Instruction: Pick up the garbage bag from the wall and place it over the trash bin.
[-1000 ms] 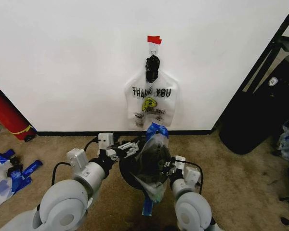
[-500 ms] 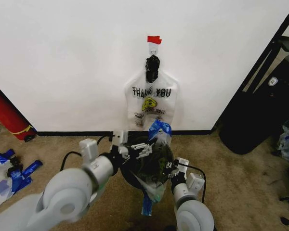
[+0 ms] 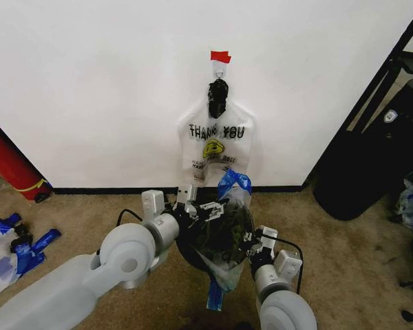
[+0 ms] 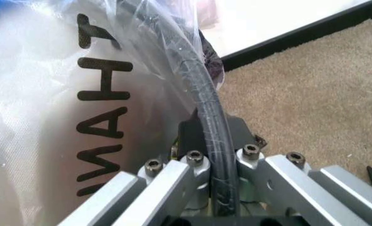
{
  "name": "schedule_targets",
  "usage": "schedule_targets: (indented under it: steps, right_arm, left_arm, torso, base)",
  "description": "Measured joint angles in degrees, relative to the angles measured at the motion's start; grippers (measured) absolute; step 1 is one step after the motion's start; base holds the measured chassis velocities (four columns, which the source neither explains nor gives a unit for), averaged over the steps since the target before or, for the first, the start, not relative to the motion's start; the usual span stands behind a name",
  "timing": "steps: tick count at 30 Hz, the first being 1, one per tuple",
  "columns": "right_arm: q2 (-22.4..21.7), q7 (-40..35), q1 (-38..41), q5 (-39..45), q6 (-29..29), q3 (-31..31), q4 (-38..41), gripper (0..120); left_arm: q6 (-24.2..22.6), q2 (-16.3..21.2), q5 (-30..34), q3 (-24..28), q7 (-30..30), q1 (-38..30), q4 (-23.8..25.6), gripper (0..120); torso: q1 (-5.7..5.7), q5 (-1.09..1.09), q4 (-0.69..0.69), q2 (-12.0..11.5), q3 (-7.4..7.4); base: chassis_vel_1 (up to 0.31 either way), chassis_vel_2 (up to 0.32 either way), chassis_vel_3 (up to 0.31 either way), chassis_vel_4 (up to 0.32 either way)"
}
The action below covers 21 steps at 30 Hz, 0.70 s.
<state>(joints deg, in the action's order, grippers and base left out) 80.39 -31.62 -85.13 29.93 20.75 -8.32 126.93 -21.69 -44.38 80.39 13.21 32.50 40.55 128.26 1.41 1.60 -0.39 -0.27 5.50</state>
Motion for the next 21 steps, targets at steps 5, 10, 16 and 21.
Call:
schedule_targets:
  steps: [5,10,16,21]
  right_arm:
    - [-0.2,-0.1,-0.2,0.0,0.0,-0.1,0.2,0]
    - [-0.3,-0.3,-0.2,0.1,0.1,-0.2,0.5,0]
    - [-0.3,-0.5,-0.3,0.2,0.2,-0.1,0.8,0]
    - [-0.3,-0.6,-0.5,0.2,0.2,0.0,0.8,0]
  left_arm:
    - [0.2,-0.2,-0.3,1.1,0.0,-1.1,-0.6,50]
    - [0.3,-0.2,-0.4,1.7,0.1,-1.2,-0.7,32]
    - [0.4,-0.3,-0.4,2.0,0.5,-1.3,-0.7,12]
    - [0.8,0.0,-0.4,1.2,1.2,-1.2,0.0,0]
  torso:
    - [0.00,0.00,0.00,0.0,0.00]
    - [0.00,0.00,0.00,0.0,0.00]
    - [0.00,0.00,0.00,0.0,0.00]
    - [0.00,0.01,0.00,0.0,0.00]
  base:
    - [0.000,0.000,0.000,0.000]
    - [0.000,0.000,0.000,0.000]
    - [0.000,0.000,0.000,0.000]
    - [0.000,0.000,0.000,0.000]
